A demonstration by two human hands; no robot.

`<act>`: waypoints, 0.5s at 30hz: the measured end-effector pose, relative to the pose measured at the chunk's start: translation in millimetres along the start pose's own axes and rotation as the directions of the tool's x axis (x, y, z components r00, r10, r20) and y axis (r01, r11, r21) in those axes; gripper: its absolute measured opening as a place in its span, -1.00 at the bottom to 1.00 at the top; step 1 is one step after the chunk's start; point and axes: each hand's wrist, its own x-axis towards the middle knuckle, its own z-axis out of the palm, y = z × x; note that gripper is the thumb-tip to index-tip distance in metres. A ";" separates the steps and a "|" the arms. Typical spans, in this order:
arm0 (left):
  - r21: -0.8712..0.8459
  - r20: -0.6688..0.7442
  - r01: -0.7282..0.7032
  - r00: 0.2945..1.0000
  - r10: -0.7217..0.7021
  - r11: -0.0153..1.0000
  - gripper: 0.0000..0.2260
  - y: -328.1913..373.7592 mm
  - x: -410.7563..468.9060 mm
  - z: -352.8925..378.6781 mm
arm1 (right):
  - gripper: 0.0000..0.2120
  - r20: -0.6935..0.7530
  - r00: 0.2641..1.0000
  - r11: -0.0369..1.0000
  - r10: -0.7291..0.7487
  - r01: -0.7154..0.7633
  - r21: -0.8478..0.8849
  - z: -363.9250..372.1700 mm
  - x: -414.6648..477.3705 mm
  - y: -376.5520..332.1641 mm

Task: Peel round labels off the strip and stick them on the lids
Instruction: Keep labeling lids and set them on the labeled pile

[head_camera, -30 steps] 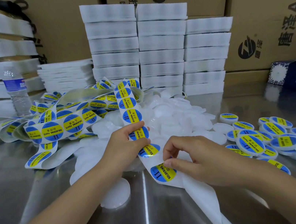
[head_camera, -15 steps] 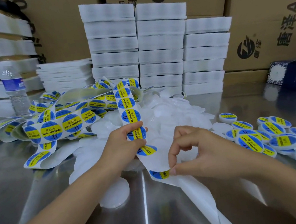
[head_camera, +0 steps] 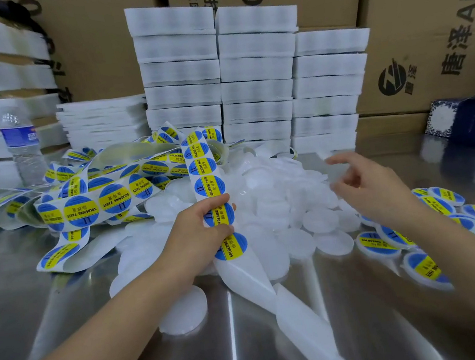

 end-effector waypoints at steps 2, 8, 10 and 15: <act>0.006 0.003 -0.002 1.000 0.002 1.000 -0.56 -0.2 0.2 0.0 | -0.46 0.060 0.998 0.921 0.021 0.004 -0.390 0.7 5.1 20.9; 0.018 0.003 -0.011 1.000 0.011 1.000 -0.56 -0.4 0.6 -0.3 | -0.33 0.156 0.977 0.770 0.145 -0.012 -0.638 3.6 10.9 46.8; 0.019 0.003 -0.012 1.000 0.012 1.000 -0.56 -0.9 0.7 -0.1 | -0.37 0.144 0.982 0.772 0.123 -0.003 -0.636 4.9 11.5 49.1; -0.003 0.012 -0.035 0.999 0.035 0.999 -0.57 -2.5 1.9 0.1 | -0.38 0.122 0.991 0.751 0.050 0.044 -0.659 8.1 15.2 53.0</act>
